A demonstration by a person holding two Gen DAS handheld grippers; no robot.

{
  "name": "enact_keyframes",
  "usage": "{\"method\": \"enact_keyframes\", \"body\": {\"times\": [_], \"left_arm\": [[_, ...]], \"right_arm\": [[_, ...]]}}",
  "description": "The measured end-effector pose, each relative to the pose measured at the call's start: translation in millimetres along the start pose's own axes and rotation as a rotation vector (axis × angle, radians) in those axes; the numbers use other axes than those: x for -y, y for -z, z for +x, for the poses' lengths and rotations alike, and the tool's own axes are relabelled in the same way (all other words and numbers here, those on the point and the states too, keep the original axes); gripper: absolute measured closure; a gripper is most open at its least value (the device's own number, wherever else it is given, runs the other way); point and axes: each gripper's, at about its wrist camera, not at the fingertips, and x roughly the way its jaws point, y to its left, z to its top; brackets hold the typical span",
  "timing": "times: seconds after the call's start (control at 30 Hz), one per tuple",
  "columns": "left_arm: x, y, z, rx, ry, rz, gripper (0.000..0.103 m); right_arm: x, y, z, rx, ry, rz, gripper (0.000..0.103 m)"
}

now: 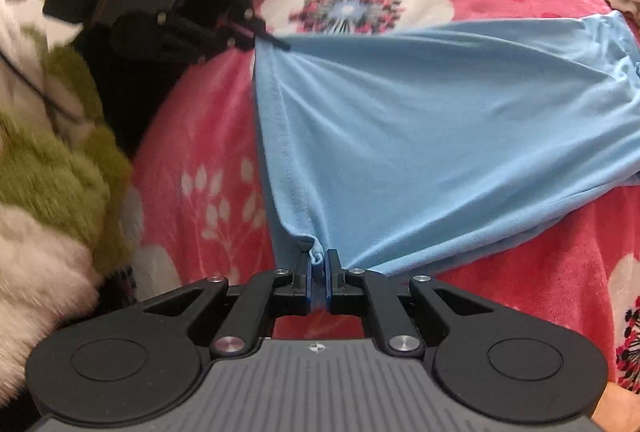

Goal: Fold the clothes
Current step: 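Lift the hem with both grippers and fold it over toward the collar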

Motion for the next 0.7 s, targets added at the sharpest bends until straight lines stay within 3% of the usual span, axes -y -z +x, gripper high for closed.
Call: {"method": "enact_keyframes", "body": {"times": [0.17,0.33,0.4,0.47,0.5,0.57,0.7], "left_arm": [[10.2,-0.3,6.7,-0.013,0.037,0.068,0.102],[9.0,-1.8,7.5,-0.031,0.07,0.073,0.1],[9.3,-1.6,5.2,-0.039,0.086,0.07,0.098],[8.6,-1.1,0.8,-0.053,0.12,0.054,0.091],[7.0,-0.5,-1.5,-0.062,0.147,0.036,0.084],[-0.3,1.0,-5.9,-0.084,0.206,-0.026,0.081],[-28.4,4.1,-14.6,-0.117,0.298,-0.23,0.077]], "right_arm": [[-8.0,2.8,7.2,-0.03,0.012,-0.038,0.096],[-10.2,6.1,15.1,-0.05,0.02,-0.046,0.096],[-10.2,6.9,17.4,-0.057,0.017,-0.037,0.091],[-10.6,5.9,18.3,-0.063,-0.008,-0.021,0.074],[-10.4,5.6,17.7,-0.065,-0.028,-0.005,0.069],[-9.7,4.9,16.4,-0.071,-0.057,0.024,0.063],[2.7,5.0,11.4,-0.114,-0.167,0.179,0.063]]}}
